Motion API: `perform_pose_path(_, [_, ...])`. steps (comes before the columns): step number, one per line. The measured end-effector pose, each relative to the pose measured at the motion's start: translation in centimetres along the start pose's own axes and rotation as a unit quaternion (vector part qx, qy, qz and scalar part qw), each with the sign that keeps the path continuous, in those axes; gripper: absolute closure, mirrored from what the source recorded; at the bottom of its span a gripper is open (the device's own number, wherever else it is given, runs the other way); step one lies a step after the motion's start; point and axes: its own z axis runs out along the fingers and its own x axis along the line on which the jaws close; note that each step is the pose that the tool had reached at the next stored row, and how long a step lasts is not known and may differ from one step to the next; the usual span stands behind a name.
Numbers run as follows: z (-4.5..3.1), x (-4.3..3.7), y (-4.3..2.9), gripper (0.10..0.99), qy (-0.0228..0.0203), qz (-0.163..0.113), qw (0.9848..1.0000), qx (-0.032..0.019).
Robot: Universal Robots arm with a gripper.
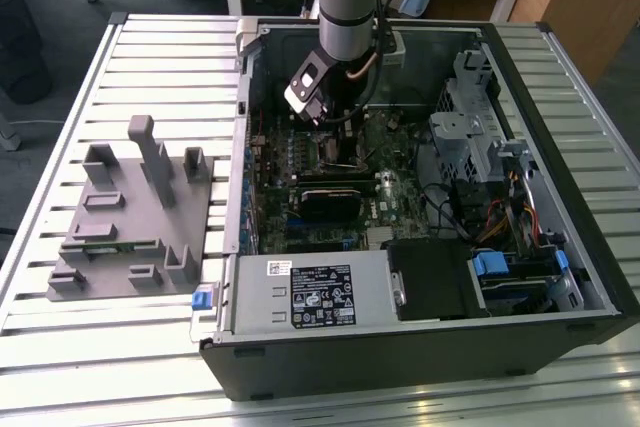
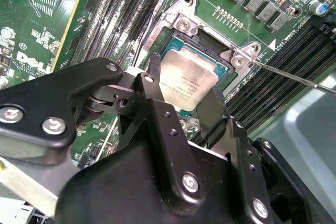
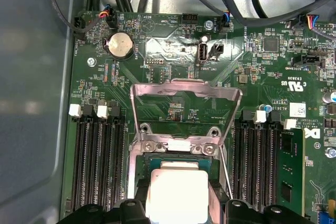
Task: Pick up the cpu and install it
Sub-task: 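Place the cpu into insertion slot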
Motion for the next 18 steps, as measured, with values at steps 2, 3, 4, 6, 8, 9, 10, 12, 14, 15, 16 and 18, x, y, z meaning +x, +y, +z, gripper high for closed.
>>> perform_pose_path(2, [0.00, 0.00, 0.00, 0.549, 0.0000, 0.000, 1.0000, 0.0000])
perform_pose_path(3, [0.00, 0.00, 0.00, 0.549, 0.0000, 0.000, 1.0000, 0.0000])
perform_pose_path(4, [0.00, 0.00, 0.00, 0.486, 0.0000, 0.000, 1.0000, 0.0000])
perform_pose_path(6, [0.00, 0.00, 0.00, 0.486, 0.0000, 0.000, 1.0000, 0.0000])
perform_pose_path(8, [0.00, 0.00, 0.00, 0.486, 0.0000, 0.000, 1.0000, 0.0000])
perform_pose_path(9, [-0.02, 0.00, 0.00, 0.486, 0.0000, 0.000, 1.0000, 0.0000])
perform_pose_path(10, [-0.09, 0.00, 0.01, 0.486, 0.0000, 0.000, 1.0000, 0.0000])
perform_pose_path(12, [-0.38, 0.01, 0.02, 0.486, 0.0000, 0.000, 1.0000, 0.0000])
perform_pose_path(14, [-0.77, 0.02, 0.05, 0.486, 0.0001, 0.000, 1.0000, 0.0000])
perform_pose_path(15, [-0.94, 0.02, 0.06, 0.502, 0.0000, 0.000, 1.0000, 0.0000])
perform_pose_path(16, [-1.08, 0.02, 0.07, 0.565, 0.0000, 0.000, 1.0000, 0.0000])
perform_pose_path(18, [-1.34, 0.03, 0.09, 0.565, 0.0000, 0.000, 1.0000, 0.0000])
